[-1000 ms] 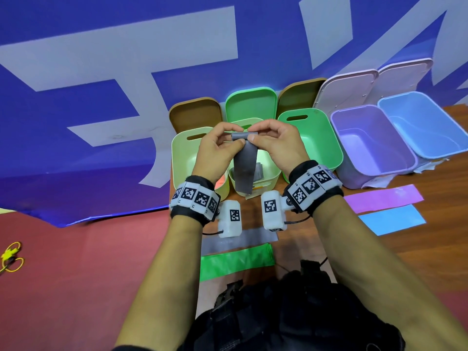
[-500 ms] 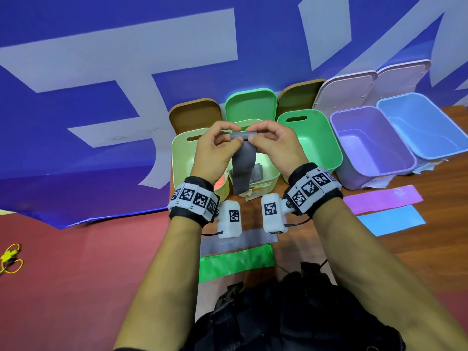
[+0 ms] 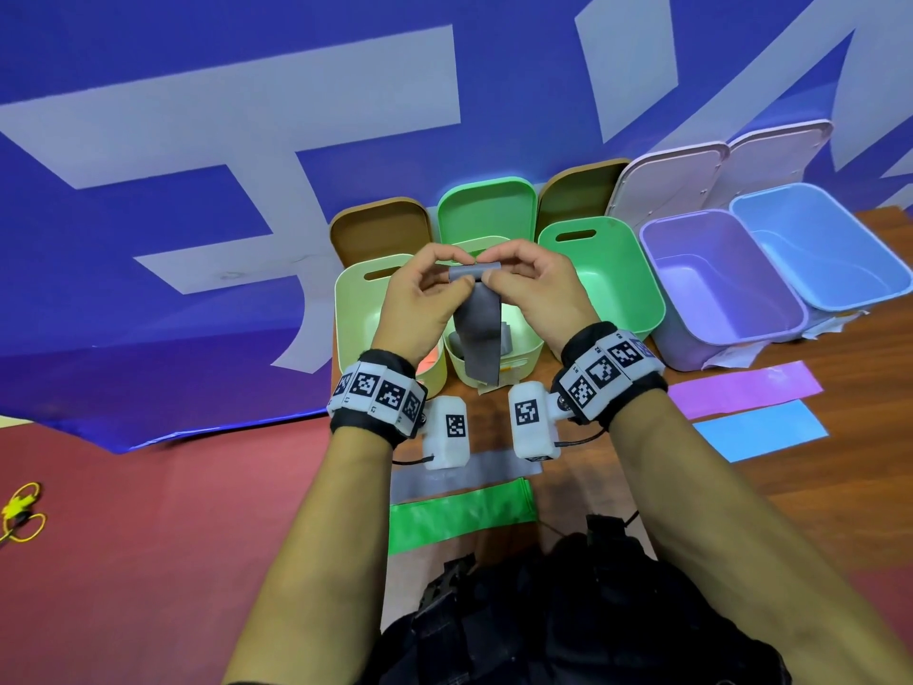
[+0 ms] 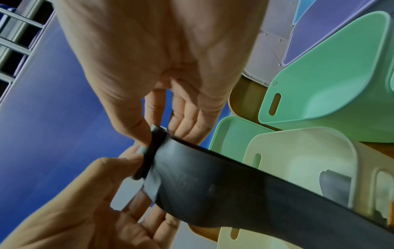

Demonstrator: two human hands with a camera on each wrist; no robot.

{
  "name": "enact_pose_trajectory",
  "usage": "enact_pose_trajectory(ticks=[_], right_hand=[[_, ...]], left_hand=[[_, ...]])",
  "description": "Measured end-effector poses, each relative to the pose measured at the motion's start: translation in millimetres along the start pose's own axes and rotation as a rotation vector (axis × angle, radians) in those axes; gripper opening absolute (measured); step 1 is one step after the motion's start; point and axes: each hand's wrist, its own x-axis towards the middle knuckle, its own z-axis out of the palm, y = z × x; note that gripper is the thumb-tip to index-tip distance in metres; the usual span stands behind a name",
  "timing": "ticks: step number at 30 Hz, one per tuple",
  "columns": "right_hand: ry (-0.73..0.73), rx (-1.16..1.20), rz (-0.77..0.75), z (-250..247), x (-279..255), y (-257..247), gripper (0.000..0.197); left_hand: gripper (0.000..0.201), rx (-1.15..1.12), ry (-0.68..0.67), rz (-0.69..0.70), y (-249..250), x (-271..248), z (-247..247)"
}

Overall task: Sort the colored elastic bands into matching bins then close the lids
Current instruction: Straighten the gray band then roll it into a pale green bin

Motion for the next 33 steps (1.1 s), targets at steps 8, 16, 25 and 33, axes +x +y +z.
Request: enact_pose_trajectory(ticks=[8, 16, 25, 33], right_hand=[[0.006, 0.009, -0.012, -2.6, -3.6, -2.0, 0.027], [0.042, -0.014, -0.015, -2.8, -3.1, -3.4, 0.020], [0.037, -0.025, 0.004, -1.6, -2.6, -6.1, 0.020], [0.013, -0.018, 0.009, 0.6, -3.3, -5.1, 0.023]], left_hand=[[0.014, 0.019, 0.018, -0.045, 0.4, -2.1, 1.4], [0.019, -0.021, 0.024, -0.041, 0.1, -1.7, 3.6], [0.026, -0.024, 0.010, 0.021, 0.3, 0.3, 1.1], [0.020, -0.009, 0.030, 0.011, -2.4, 1.2, 0.1]])
